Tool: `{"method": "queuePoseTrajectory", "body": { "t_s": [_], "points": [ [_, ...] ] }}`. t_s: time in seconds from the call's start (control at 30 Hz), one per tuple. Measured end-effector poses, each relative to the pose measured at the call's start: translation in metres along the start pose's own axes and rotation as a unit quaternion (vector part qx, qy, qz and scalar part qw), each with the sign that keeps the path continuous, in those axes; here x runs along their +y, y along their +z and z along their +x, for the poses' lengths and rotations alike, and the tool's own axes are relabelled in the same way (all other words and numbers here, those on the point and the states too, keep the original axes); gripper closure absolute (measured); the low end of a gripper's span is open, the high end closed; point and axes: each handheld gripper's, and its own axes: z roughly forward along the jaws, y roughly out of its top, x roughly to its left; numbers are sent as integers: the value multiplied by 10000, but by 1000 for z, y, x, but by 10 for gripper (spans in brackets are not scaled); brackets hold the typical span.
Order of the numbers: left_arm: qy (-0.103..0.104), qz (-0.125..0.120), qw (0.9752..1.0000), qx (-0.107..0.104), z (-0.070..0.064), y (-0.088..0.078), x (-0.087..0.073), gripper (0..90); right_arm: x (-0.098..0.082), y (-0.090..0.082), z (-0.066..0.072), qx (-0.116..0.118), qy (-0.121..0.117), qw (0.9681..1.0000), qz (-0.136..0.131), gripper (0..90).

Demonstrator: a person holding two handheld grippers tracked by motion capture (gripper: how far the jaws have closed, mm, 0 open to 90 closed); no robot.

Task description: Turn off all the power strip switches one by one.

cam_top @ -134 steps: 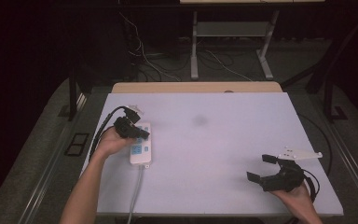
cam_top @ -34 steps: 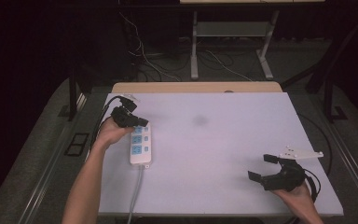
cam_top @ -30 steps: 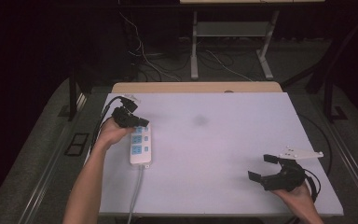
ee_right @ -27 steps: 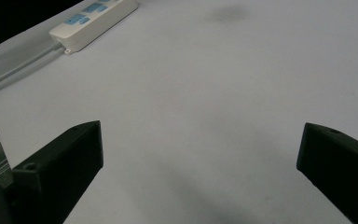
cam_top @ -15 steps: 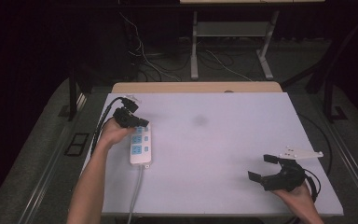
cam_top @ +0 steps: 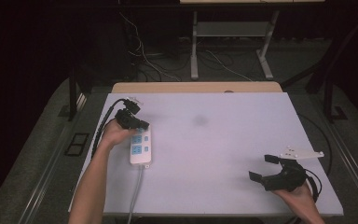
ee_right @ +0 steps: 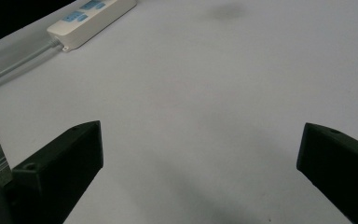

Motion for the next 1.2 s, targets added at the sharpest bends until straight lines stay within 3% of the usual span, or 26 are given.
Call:
{"method": "queuePoseTrajectory", "body": {
  "t_s": [0.4, 0.67, 0.83, 1.2],
  "points": [
    [-235, -162, 9996, -90, 5, -1, -5, 895, 0, 0, 0, -6, -10, 10000, 3, 0],
    [-218, -125, 9997, -61, 5, -1, -4, 896, 0, -1, 1, -6, -30, 10000, 11, 0],
    [-458, -228, 9985, -206, 9, 0, -8, 897, 0, -1, 1, -16, -41, 10000, 4, 0],
    [-316, -139, 9994, -47, 4, 1, -5, 897, 0, -2, -1, -30, -41, 10000, 1, 0]
  ]
}}
